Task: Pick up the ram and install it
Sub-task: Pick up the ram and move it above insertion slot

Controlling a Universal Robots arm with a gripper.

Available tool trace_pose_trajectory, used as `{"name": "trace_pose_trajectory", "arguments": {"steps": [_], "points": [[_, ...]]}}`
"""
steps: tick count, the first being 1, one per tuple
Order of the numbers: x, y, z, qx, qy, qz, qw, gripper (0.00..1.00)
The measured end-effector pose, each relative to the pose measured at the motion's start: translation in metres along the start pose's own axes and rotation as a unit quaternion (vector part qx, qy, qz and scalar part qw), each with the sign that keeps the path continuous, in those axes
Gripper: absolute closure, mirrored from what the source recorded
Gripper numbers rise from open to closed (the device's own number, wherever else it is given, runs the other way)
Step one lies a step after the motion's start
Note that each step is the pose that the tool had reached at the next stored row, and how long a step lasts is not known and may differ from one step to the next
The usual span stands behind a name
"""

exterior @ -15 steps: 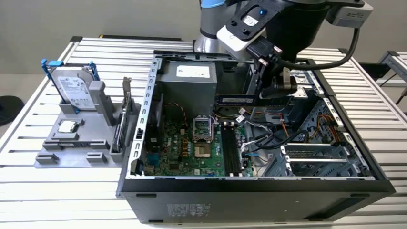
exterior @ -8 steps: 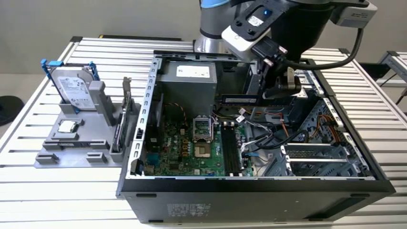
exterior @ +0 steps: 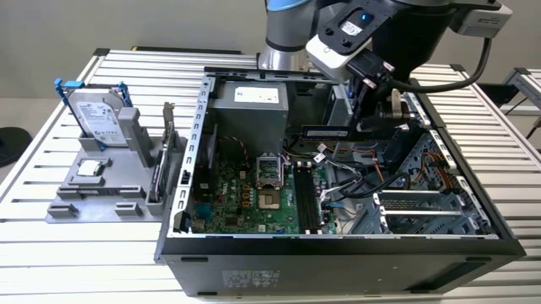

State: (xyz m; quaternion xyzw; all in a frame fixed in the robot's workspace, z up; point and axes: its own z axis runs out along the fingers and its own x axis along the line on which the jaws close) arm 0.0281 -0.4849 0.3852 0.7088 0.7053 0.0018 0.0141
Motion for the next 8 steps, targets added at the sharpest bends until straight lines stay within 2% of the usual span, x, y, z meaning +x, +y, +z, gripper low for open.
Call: {"name": "trace_pose_trajectory", "arguments": {"steps": [8], "points": [[0.0000, 0.0081, 0.0002, 0.0000, 0.0000, 0.000, 1.0000, 1.00]]}}
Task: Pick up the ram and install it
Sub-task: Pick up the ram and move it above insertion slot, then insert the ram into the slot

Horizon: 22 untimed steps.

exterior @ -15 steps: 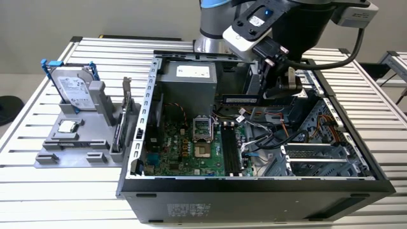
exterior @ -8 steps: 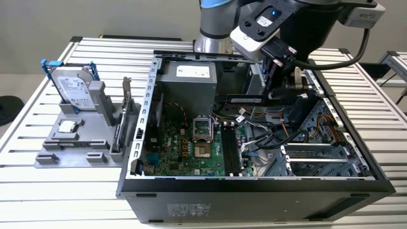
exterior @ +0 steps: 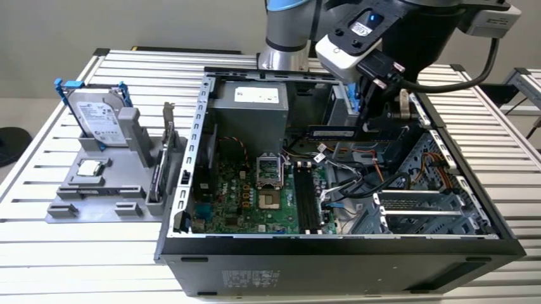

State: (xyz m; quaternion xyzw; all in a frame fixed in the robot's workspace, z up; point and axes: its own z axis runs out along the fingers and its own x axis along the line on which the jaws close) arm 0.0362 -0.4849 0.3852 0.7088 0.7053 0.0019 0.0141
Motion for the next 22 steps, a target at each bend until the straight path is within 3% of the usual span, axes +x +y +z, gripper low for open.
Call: {"name": "trace_pose_trajectory", "arguments": {"steps": [16, 22], "points": [[0.0000, 0.0022, 0.0000, 0.0000, 0.0000, 0.000, 1.0000, 1.00], [0.0000, 0.0022, 0.0000, 0.0002, -0.0003, 0.011, 0.9999, 1.00]]}}
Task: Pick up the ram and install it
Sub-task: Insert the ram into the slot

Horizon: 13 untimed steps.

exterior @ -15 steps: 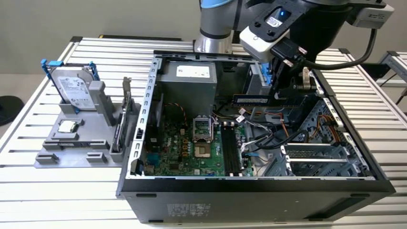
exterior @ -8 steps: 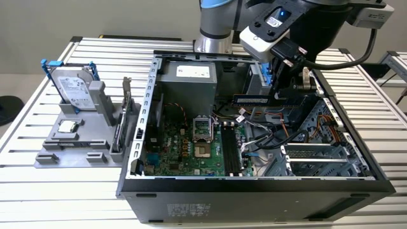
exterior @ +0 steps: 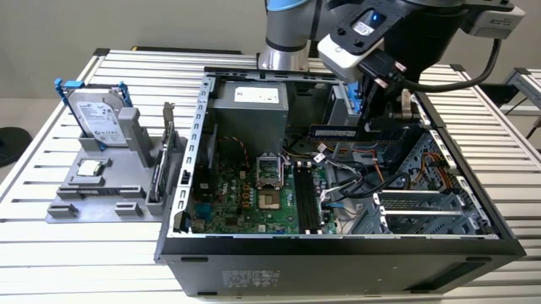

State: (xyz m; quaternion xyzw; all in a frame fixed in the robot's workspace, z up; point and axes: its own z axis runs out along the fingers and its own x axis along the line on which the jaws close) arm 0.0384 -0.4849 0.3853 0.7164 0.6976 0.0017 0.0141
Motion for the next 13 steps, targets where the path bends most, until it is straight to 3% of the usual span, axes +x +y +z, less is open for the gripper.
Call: {"name": "trace_pose_trajectory", "arguments": {"steps": [13], "points": [[0.0000, 0.0000, 0.0000, 0.0004, -0.0006, 0.026, 0.9997, 1.00]]}}
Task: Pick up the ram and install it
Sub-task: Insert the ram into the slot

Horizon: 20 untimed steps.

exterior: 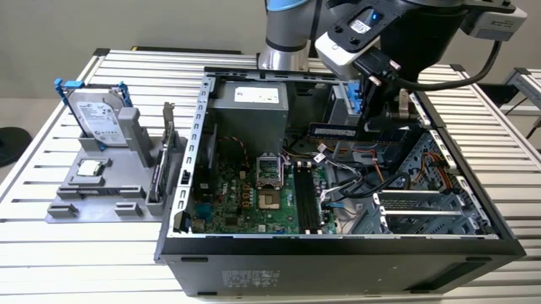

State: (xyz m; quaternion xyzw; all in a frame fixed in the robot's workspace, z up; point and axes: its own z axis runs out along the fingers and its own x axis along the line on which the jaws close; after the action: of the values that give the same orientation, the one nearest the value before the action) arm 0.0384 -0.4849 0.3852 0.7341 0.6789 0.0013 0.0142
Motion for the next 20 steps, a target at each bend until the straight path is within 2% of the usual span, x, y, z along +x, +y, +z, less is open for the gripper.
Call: {"name": "trace_pose_trajectory", "arguments": {"steps": [20], "points": [[0.0000, 0.0000, 0.0000, 0.0007, -0.0008, 0.039, 0.9992, 1.00]]}}
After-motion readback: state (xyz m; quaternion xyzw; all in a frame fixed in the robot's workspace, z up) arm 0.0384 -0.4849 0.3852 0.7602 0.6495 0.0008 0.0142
